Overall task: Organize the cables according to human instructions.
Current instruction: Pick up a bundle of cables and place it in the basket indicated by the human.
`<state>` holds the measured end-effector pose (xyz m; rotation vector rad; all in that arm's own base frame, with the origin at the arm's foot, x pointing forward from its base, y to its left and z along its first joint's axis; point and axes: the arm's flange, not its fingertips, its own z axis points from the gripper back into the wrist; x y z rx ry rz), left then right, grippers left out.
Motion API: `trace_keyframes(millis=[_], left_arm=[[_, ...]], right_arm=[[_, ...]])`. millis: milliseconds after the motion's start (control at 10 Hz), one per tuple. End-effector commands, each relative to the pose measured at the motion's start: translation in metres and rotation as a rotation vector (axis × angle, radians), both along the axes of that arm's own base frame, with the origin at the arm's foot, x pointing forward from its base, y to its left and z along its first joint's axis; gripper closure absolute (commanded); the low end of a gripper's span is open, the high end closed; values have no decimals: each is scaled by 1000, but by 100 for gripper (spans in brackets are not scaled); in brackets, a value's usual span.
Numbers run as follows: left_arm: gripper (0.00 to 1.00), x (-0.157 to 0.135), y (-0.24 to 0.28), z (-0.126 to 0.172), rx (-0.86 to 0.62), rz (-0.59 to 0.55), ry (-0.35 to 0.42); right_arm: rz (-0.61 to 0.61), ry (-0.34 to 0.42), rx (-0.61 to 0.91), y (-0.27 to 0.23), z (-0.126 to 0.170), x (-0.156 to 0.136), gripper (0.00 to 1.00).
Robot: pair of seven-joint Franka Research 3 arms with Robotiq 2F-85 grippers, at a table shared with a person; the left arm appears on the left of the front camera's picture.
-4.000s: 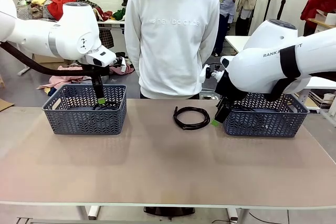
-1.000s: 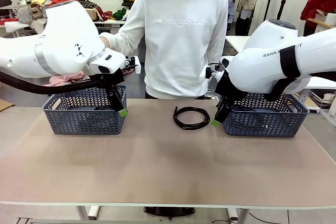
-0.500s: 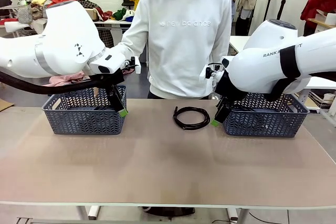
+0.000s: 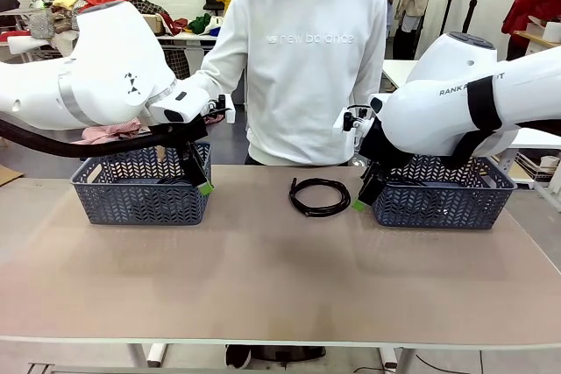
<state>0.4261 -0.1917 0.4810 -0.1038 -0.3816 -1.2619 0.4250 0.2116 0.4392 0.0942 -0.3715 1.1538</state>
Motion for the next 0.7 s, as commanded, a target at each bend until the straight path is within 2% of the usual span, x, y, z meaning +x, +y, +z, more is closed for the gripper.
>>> trace_keyframes(millis=[0,400,600], left_arm=[[0,1,1,1,1,3,1],[0,0,0,0,0,0,0],[0,4,-7,2,17,79,18]], right_arm=[[-5,-7,-1,0,1,0,0],[-5,-7,-1,0,1,0,0],[-5,-7,-1,0,1,0,0]])
